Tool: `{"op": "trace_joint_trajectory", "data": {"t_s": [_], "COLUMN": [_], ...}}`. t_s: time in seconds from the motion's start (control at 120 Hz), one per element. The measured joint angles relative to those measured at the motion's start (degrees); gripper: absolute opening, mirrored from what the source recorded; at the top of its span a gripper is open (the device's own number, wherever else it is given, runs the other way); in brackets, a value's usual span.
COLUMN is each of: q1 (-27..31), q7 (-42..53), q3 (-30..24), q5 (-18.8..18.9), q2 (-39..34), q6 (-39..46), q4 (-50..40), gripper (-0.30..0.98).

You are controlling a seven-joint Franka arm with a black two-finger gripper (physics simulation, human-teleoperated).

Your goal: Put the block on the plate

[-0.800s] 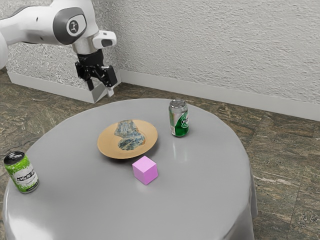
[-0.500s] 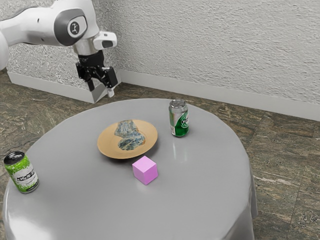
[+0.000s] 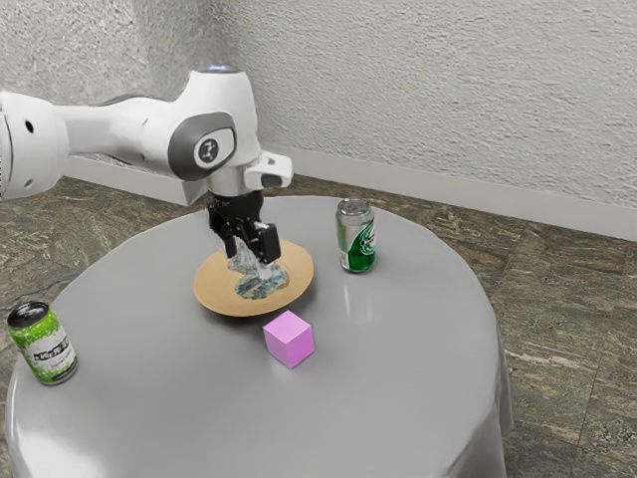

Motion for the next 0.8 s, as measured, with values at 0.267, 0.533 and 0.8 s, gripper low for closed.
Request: {"op": "trace_joint_trajectory", "data": {"t_s": [0.267, 0.533, 0.8], "q1": [-1.6, -2.1, -2.3], "q7": [0.0, -0.2, -0.4], "q3": [-0.9, -1.0, -0.9], "q5": [1.2, -0.1, -0.1], "q2": [4.9, 10.4, 14.1], "q6": [7.8, 11.5, 14.7], "q4": [-1.8, -0.4, -0.4], "gripper": [0.69, 0.69, 0.69]}}
